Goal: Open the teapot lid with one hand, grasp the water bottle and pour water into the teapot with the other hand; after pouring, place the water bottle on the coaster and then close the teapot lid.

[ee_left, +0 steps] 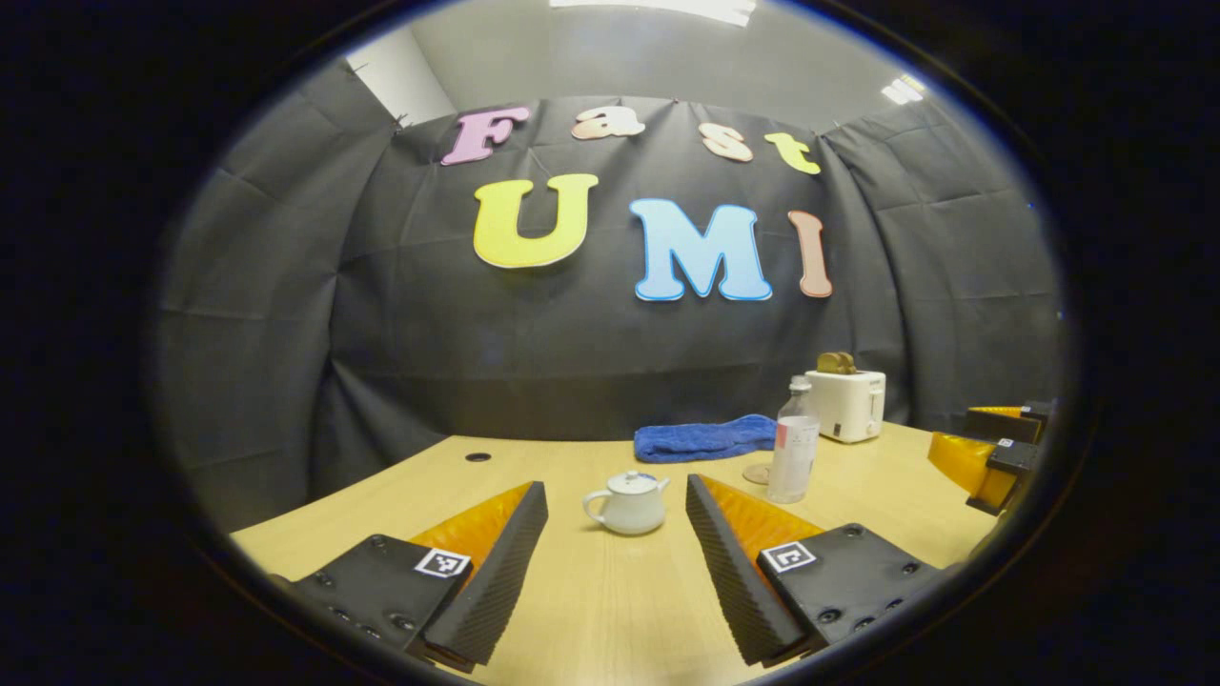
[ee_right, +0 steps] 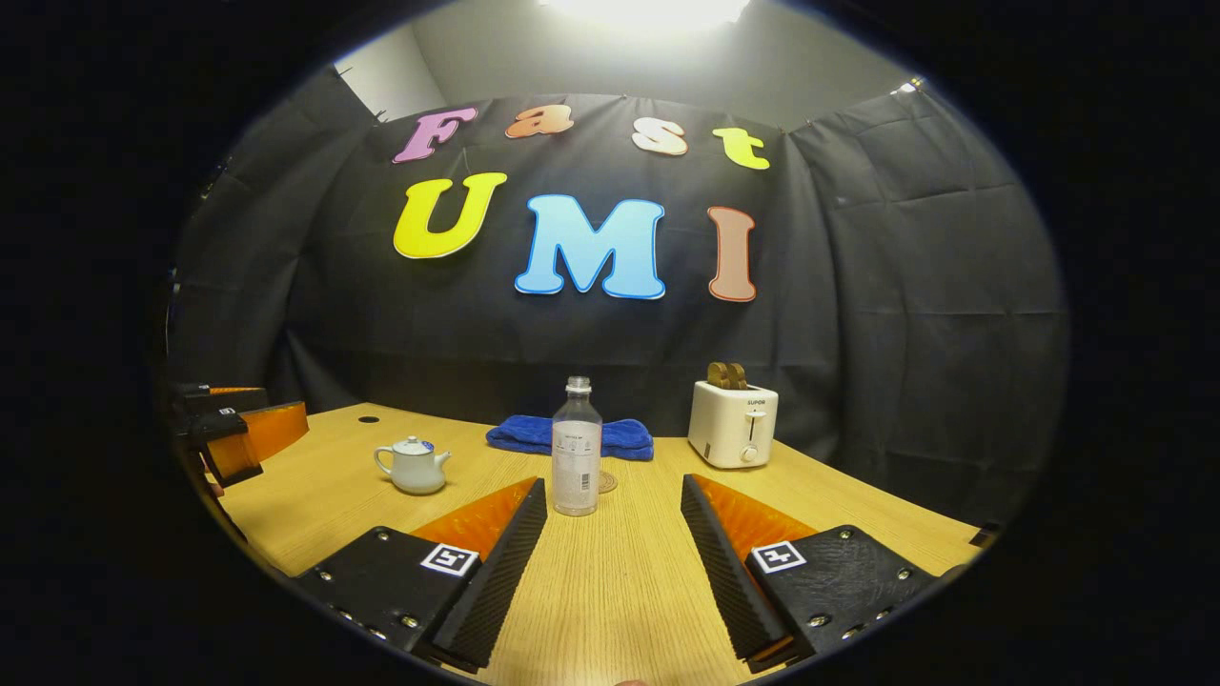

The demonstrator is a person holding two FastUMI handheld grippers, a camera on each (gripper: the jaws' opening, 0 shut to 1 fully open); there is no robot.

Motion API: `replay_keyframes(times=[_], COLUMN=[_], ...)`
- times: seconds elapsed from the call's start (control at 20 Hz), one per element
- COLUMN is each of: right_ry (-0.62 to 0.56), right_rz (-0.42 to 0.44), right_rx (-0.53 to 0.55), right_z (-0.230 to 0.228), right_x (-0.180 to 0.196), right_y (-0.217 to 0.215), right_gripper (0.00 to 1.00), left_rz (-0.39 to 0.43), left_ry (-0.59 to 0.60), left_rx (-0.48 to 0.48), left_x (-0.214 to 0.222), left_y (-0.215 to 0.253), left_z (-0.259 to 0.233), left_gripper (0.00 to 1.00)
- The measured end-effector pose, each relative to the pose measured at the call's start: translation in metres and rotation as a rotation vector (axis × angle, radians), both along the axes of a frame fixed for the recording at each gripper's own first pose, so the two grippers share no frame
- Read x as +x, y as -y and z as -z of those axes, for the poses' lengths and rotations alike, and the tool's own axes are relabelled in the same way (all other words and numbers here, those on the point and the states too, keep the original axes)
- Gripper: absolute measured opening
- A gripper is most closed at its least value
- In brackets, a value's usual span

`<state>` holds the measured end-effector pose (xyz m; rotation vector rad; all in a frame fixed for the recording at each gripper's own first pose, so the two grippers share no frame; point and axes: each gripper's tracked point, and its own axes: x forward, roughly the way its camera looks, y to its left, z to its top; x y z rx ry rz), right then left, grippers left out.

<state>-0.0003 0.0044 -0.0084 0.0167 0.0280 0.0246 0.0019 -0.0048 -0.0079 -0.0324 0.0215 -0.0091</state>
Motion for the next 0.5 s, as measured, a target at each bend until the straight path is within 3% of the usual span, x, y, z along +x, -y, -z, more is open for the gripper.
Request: replay_keyframes(times=[0.3, 0.5], right_ry=[-0.012, -0.009], right_rz=[-0.054, -0.1], right_rx=[0.026, 0.024], right_z=[0.0, -0.011], right_x=[0.023, 0.05], right_y=[-0.014, -0.027], right_gripper=[0.89, 0.89], left_rz=[0.037, 0.072], left_ry=[-0.01, -0.001], left_rx=[-0.045, -0.023], left_x=[0.027, 0.059], left_y=[0.006, 0.012], left_z=[0.005, 0.002], left_gripper=[0.99, 0.99])
